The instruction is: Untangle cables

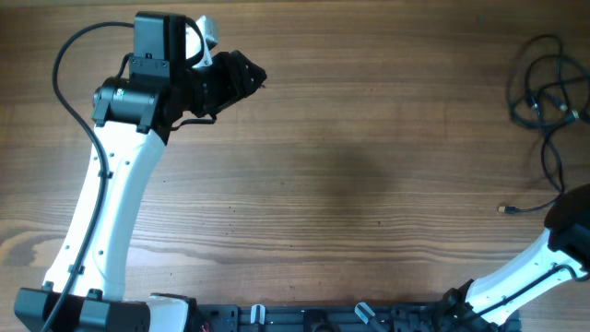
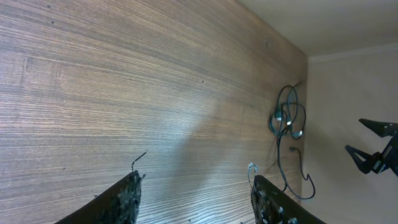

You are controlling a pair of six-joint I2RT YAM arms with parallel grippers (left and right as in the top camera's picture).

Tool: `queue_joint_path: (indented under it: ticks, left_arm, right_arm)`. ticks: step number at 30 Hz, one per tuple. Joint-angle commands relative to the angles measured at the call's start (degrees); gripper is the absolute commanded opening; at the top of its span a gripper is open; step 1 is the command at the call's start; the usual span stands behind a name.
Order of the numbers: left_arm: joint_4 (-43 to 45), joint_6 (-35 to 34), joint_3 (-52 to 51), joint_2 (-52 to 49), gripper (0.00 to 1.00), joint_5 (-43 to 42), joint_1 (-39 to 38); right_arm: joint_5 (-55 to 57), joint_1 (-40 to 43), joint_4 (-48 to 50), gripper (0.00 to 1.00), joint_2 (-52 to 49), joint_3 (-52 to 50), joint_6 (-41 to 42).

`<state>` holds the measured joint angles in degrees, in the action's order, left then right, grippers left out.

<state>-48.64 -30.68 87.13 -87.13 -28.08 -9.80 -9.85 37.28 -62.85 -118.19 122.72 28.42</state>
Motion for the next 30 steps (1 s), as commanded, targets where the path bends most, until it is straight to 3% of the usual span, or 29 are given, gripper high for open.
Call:
queue_joint_path:
  ticks: [1, 3, 8, 15, 21, 30]
  left_arm:
    - [0.2, 0.4, -0.2, 0.0, 0.77, 1.5, -0.1]
    - [0.1, 0.4, -0.2, 0.0, 1.00, 2.5, -0.1]
    - [0.1, 0.4, -0.2, 0.0, 1.00, 5.9, -0.1]
    - [0.1, 0.4, -0.2, 0.0, 1.00, 7.8, -0.1]
    - [0.1, 0.4, -0.2, 0.0, 1.00, 7.8, -0.1]
    - [0.1, 0.4, -0.2, 0.0, 1.00, 7.8, -0.1]
  right_arm:
    - [-5.7, -1.8, -2.0, 1.00, 3.0, 0.6, -4.0]
    - [-6.0, -3.1, -3.5, 0.99, 5.5, 0.6, -6.3]
    - [-18.1, -8.2, -6.0, 1.00, 12.5, 0.6, -18.5]
    - [-18.1, -22.4, -13.3, 1.00, 21.0, 0.6, -27.9]
    - [-14.2, -30.7, -18.3, 1.00, 26.9, 0.6, -27.8]
    - [-14.1, -31.5, -19.7, 1.00, 27.6, 0.6, -26.4]
